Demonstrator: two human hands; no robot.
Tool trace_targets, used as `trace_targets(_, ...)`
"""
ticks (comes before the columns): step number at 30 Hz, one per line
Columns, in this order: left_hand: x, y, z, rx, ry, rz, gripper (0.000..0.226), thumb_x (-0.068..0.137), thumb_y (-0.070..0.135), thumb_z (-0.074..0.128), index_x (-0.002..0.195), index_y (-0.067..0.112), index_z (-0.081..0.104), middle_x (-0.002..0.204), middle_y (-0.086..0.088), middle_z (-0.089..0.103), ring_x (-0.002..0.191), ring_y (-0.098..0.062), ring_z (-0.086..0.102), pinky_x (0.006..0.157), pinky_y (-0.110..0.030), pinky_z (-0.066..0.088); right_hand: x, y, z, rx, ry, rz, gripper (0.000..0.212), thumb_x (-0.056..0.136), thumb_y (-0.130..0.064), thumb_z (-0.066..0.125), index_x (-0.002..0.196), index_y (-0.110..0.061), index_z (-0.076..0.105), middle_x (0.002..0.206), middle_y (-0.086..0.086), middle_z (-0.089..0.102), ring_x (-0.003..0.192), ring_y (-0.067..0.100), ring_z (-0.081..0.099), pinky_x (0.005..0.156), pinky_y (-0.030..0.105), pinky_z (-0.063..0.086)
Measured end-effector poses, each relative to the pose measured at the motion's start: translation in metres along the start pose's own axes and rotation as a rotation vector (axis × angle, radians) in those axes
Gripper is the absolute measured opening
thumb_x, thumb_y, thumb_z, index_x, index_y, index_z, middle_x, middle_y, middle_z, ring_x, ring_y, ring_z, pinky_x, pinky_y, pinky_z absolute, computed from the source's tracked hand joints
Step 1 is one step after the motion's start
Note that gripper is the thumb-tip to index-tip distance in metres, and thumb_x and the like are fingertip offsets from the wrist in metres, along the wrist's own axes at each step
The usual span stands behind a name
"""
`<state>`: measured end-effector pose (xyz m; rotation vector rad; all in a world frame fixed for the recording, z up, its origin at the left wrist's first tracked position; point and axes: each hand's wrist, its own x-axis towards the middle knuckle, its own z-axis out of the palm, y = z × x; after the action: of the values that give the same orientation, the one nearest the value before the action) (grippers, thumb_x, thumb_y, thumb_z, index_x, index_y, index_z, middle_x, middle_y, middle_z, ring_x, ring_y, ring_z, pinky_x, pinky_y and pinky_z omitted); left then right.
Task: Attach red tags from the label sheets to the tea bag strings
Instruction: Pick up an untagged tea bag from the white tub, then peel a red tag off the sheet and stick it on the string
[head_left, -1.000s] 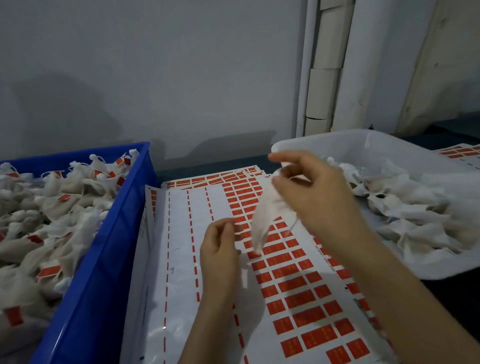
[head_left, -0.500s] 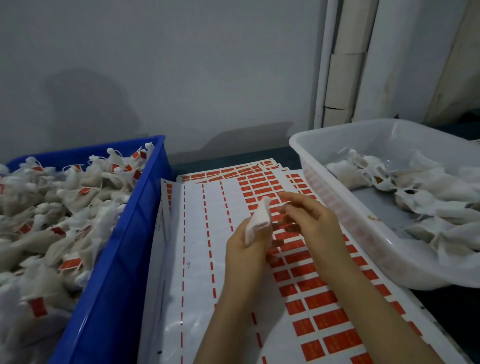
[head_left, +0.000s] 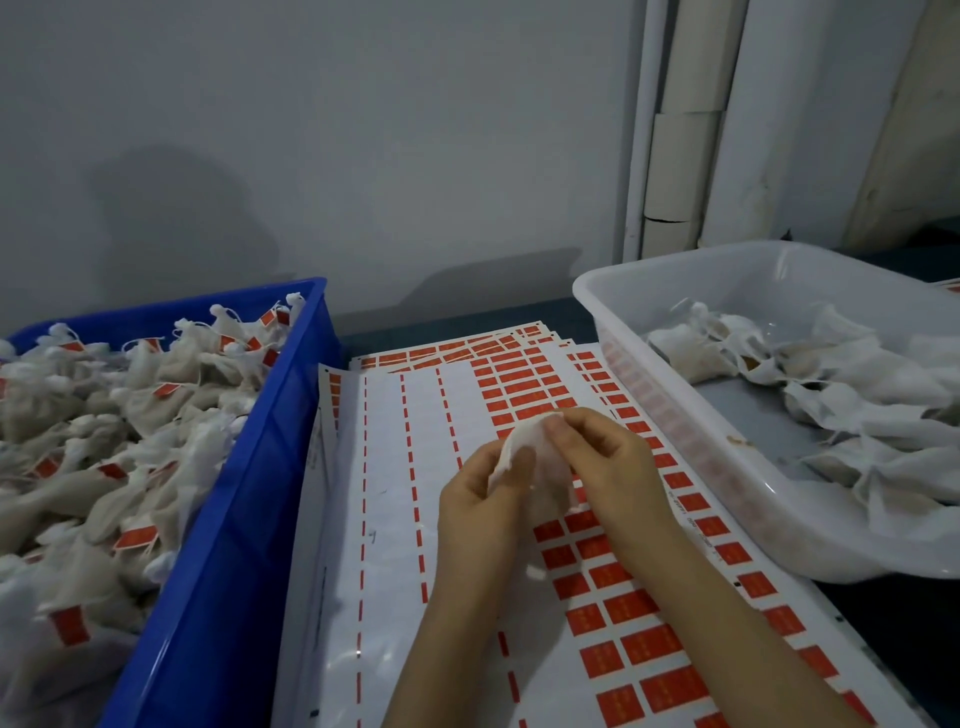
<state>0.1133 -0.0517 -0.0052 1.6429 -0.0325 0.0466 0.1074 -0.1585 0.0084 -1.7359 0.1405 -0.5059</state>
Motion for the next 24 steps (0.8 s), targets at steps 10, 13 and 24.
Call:
trace_targets(10,0.002,-0.004,-0.005,0.141,0.352,0.166,0.015,0.082,0.042,0.059,0.082,0.028,0.054,0.078,0.018,0.061,0.068,-0.005,0.063,0.046,-0.002,0.042,-0.013,-0.005,0.013,0.003,-0.209,-0.05,0.042,0.06,-0.069,0.047,0.081,-0.033,0.054,0.078,-0.034,0.059,0.079,-0.013,0.056,0.058,-0.001,0.042)
trace_targets(13,0.001,-0.006,-0.005,0.201,0.353,0.228,0.018,0.088,0.025,0.059,0.072,0.027,0.051,0.067,0.016,0.058,0.074,0.005,0.06,0.049,0.001,0.04,-0.016,0.003,0.022,-0.038,-0.285,-0.071,0.021,0.075,-0.051,0.064,0.085,-0.034,0.055,0.081,-0.024,0.061,0.083,-0.007,0.057,0.064,0.002,0.044)
trace_targets(24,0.004,-0.011,-0.001,0.376,0.325,0.305,0.022,0.085,0.028,0.066,0.086,0.033,0.045,0.088,0.015,0.051,0.082,-0.012,0.055,0.07,-0.016,0.045,-0.014,0.003,0.015,-0.033,-0.22,-0.124,0.012,0.081,-0.031,0.067,0.079,-0.036,0.057,0.078,-0.026,0.059,0.082,-0.009,0.056,0.065,0.002,0.044)
